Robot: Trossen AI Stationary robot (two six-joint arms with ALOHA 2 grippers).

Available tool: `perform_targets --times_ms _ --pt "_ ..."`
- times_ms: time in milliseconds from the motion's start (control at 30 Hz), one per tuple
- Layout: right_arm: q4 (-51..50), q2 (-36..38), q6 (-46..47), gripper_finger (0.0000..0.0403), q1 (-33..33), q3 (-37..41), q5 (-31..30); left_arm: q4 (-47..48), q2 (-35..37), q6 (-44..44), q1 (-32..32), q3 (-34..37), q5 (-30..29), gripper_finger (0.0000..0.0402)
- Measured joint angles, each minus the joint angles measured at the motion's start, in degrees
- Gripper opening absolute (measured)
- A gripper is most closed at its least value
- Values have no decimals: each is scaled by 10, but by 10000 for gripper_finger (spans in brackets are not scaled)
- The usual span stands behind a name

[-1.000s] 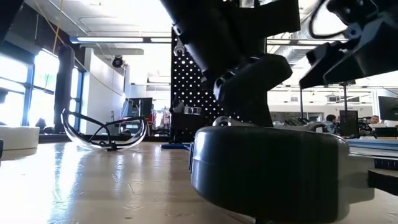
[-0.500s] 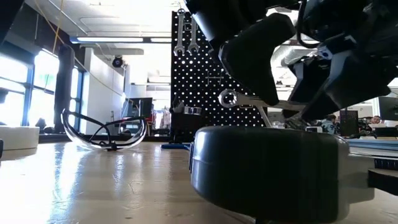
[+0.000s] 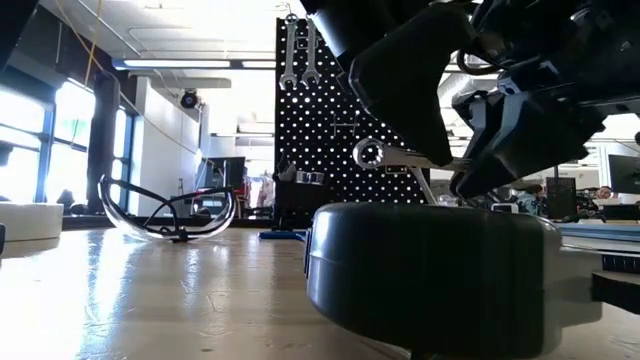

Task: Hang tools onto peg board
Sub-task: Hang the wrench onto the peg board

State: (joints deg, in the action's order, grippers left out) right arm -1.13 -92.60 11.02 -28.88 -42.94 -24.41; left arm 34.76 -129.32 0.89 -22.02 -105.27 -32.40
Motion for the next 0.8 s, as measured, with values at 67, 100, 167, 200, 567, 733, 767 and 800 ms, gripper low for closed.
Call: perform_targets --times_ms 67,100,167,200,567,733,767,800 --pt "0 0 -5 11 0 0 -1 0 0 1 0 -1 3 0" --pt "0 0 -4 9 0 0 -1 1 0 1 0 -1 2 0" --pt "0 0 1 11 0 0 -3 1 0 2 0 -1 2 0" --pt "0 0 5 10 0 0 -5 1 0 4 0 -1 2 0" --pt "-8 25 35 4 7 -1 -24 90 81 24 -23 -1 -90 98" --pt "-48 67 30 3 20 -1 -43 170 155 81 -40 -2 -139 138" --pt "-55 79 27 3 21 -1 -48 188 167 92 -44 -2 -150 142" --pt "-63 93 26 2 25 -1 -54 201 178 103 -48 -2 -162 145"
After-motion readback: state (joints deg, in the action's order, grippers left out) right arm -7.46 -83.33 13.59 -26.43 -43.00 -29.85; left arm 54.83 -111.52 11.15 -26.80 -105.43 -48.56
